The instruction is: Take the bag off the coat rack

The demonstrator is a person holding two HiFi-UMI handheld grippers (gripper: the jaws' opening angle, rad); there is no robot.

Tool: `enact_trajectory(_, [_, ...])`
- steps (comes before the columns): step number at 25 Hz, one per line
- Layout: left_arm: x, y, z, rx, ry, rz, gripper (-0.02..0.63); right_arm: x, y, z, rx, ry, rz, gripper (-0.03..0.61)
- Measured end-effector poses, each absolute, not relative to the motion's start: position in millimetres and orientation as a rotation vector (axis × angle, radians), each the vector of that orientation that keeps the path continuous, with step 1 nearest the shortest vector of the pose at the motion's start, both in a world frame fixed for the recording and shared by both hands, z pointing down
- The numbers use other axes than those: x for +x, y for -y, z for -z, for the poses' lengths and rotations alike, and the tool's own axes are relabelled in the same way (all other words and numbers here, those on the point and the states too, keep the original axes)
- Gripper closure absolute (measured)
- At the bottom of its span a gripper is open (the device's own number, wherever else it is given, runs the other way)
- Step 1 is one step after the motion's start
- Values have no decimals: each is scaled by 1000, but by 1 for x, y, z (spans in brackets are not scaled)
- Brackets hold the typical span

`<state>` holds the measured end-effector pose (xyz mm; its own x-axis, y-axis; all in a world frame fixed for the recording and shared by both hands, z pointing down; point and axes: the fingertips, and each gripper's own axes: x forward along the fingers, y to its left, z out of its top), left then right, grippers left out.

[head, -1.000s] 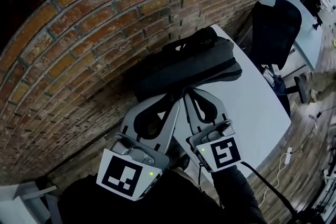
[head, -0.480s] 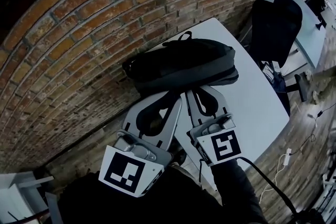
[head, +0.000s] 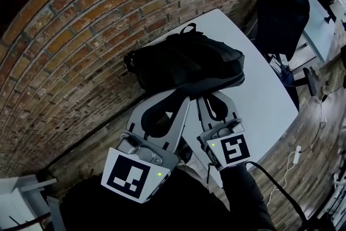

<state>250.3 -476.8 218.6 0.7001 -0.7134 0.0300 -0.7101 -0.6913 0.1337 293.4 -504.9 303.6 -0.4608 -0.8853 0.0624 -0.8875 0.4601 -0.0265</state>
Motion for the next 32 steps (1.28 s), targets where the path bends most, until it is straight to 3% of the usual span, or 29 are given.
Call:
enact_trajectory(24, [323, 409, -220, 2947, 993, -36, 563, 357, 370, -499, 1631, 2549, -433, 571])
enact_trajectory(32, [359, 382, -217, 3032, 857, -35, 563, 370, 340, -528, 1558, 2509, -472, 571])
